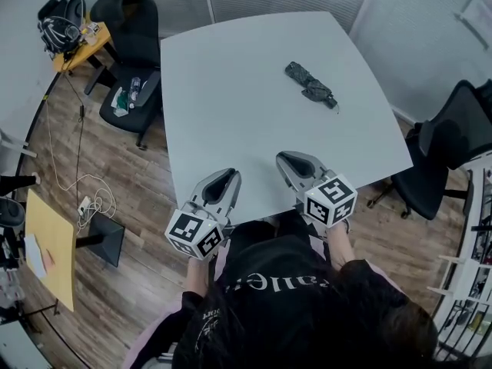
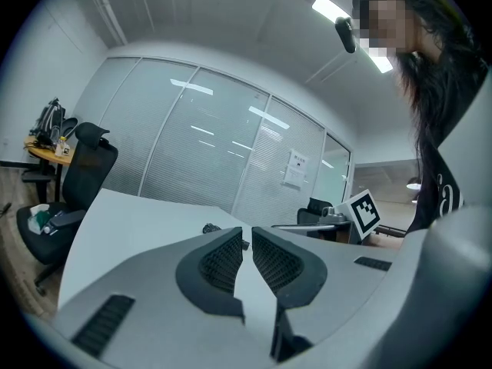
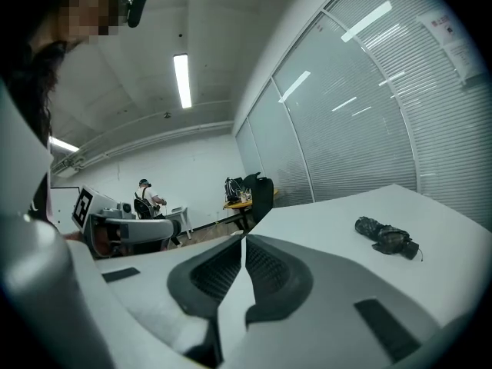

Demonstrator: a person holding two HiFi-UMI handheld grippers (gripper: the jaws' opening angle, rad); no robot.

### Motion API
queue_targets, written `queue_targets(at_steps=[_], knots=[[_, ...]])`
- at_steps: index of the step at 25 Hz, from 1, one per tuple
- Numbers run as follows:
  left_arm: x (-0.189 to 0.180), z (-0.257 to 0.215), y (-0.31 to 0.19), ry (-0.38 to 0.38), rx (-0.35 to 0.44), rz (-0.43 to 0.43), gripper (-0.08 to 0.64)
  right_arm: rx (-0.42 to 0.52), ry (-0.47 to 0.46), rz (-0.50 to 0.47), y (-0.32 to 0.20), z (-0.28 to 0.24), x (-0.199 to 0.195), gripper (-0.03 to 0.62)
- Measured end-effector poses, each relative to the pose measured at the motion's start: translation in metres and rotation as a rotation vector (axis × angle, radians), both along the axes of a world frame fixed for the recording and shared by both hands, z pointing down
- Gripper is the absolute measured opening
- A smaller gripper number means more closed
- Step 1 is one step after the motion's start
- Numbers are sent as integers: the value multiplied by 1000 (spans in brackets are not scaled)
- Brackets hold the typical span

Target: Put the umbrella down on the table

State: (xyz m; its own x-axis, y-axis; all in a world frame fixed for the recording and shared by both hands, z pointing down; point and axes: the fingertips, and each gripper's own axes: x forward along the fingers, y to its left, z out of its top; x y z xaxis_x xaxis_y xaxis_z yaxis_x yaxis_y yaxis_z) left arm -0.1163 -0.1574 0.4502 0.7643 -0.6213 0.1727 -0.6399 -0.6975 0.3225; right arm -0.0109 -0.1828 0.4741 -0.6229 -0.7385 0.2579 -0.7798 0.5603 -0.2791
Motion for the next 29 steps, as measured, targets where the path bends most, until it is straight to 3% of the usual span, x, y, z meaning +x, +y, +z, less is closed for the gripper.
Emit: queue_targets(at_steps=[29], knots=[[9,2,-9,-30,22,38,41,-18,-13,-24,-14,-5,3,31]])
